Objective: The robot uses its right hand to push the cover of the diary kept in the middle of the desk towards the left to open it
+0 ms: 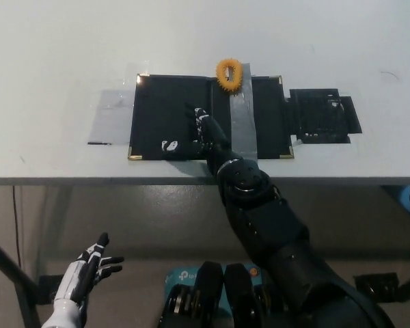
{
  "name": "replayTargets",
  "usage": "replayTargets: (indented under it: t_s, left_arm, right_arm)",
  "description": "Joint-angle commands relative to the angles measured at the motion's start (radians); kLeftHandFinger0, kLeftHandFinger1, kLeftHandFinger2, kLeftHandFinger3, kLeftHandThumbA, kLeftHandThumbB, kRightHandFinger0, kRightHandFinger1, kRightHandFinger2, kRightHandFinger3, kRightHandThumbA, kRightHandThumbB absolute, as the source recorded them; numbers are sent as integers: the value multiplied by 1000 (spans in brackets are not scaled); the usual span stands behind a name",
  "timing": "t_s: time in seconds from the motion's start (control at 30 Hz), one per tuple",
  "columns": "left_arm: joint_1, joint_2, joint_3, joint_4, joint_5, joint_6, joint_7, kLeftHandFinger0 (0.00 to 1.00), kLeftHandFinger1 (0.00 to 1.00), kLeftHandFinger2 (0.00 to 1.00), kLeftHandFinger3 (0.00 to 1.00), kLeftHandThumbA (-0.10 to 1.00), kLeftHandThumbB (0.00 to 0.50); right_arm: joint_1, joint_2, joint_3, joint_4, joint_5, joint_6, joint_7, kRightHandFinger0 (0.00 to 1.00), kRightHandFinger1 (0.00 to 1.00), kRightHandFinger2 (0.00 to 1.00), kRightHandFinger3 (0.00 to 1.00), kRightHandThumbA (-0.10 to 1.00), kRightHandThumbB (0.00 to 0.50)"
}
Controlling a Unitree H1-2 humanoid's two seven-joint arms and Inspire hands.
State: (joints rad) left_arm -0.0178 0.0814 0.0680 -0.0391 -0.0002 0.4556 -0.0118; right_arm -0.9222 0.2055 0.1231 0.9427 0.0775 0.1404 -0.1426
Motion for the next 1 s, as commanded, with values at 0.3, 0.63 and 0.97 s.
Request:
replayTargets:
  t_s: [0.3, 0.63, 0.97]
  left_arm:
    - [-4, 11, 24, -15, -3, -29, 12, 953, 726, 699, 907, 870, 194]
    - [10, 13, 44, -20, -7, -23, 9, 939, 730, 704, 892, 870, 201]
    - [17, 11, 58, -32, -9, -3, 14, 989, 776, 769, 975, 870, 199]
  right_arm:
    - [-6, 20, -62, -210, 18, 99, 33, 1000, 1000, 1000, 1000, 871, 245]
    - [20, -43, -189, -638, 238, 330, 25, 1000, 1000, 1000, 1000, 895, 236]
    - [176, -318, -159, -1063, 570, 330, -117, 1000, 1000, 1000, 1000, 962, 218]
